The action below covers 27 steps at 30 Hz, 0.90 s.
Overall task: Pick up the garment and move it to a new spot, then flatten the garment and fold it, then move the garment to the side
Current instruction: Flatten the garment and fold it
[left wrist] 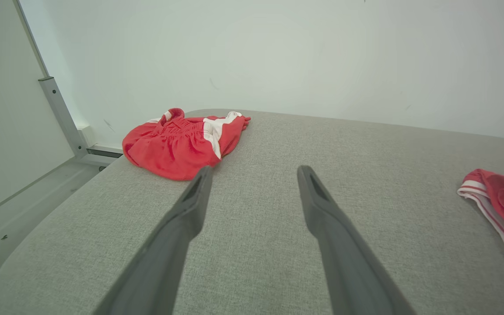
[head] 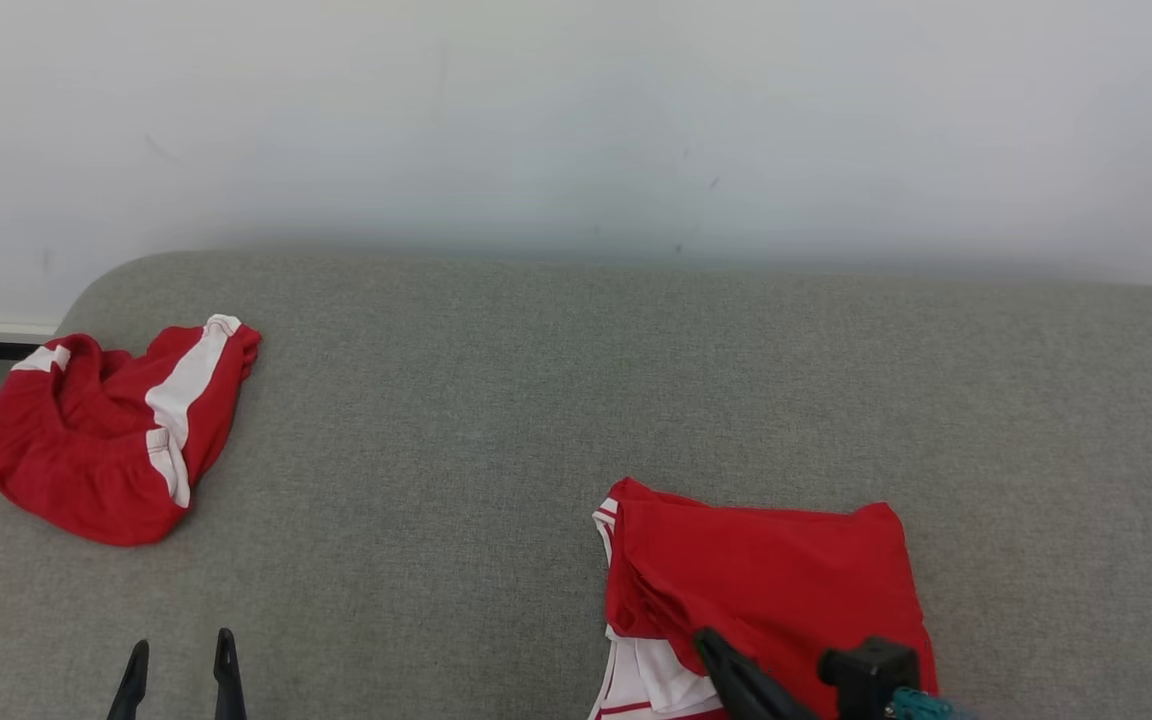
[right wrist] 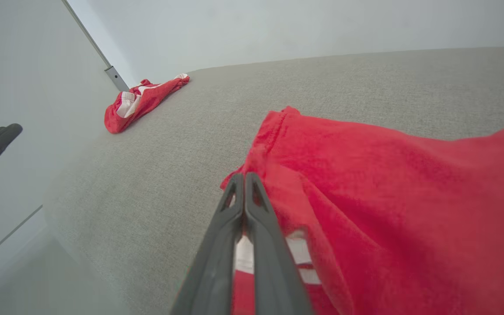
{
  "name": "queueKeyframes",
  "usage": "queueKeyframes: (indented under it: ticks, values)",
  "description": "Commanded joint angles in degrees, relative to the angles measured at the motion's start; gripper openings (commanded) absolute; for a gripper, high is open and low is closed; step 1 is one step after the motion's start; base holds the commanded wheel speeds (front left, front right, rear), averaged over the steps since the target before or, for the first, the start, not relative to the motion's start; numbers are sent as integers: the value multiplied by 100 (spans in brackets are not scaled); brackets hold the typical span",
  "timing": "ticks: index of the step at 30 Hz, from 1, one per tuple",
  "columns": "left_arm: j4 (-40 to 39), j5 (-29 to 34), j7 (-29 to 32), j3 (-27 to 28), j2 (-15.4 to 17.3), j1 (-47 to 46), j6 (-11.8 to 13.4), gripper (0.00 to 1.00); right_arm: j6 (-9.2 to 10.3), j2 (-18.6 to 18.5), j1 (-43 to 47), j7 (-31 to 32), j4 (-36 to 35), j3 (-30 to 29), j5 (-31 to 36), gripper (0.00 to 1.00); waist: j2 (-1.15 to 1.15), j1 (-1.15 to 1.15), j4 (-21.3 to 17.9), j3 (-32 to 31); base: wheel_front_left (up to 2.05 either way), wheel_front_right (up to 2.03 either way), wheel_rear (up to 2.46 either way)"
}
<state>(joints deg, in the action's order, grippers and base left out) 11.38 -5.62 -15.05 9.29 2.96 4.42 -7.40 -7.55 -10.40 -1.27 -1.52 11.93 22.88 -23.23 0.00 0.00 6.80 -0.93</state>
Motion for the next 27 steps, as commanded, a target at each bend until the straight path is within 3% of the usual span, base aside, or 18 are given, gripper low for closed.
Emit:
queueKeyframes:
  ticks: [1,11,12,13,14,21,27]
  values:
    - [18,2,-17,11,-13,-27,-2,100,15,83,-7,14,-51,92,-191,0,0,0,12,0,0,0,0]
    - [84,-14,-17,-71,-14,-94,-6,100,15,359,112,32,358,487,-562,0,0,0,63,17,0,0,0]
    - [90,-13,-17,-77,-14,-96,-6,100,15,377,99,-1,452,506,-597,12,0,0,61,19,0,0,0]
    - [99,-8,-17,-77,-13,-96,-6,100,15,389,62,-68,526,540,-592,45,0,0,58,19,0,0,0]
    - [104,-2,-17,-80,-13,-97,-7,100,15,404,21,-125,601,565,-602,100,0,0,54,17,0,0,0]
    - [78,38,-17,-12,-12,-72,-9,100,15,204,-271,-961,643,729,-579,100,0,0,-47,-12,0,0,0]
    - [41,74,-17,29,-12,-35,-9,100,15,64,-410,-1327,502,260,-384,100,0,0,-232,-35,0,0,0]
